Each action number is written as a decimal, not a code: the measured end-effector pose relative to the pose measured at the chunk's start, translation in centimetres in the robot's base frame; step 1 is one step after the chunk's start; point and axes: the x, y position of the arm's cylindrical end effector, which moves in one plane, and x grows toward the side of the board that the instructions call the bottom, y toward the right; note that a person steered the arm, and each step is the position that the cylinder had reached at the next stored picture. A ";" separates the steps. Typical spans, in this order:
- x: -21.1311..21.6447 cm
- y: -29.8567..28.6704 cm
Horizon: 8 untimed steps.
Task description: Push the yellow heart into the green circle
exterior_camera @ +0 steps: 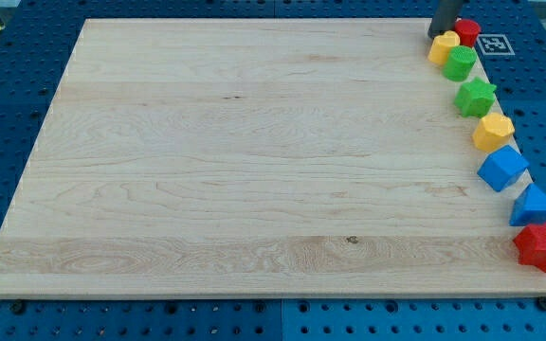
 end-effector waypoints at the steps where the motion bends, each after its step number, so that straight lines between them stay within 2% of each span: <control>1: 0.0 -1.7; 3: 2.1 -1.2; 6: 2.2 0.3; 8: 2.2 -3.6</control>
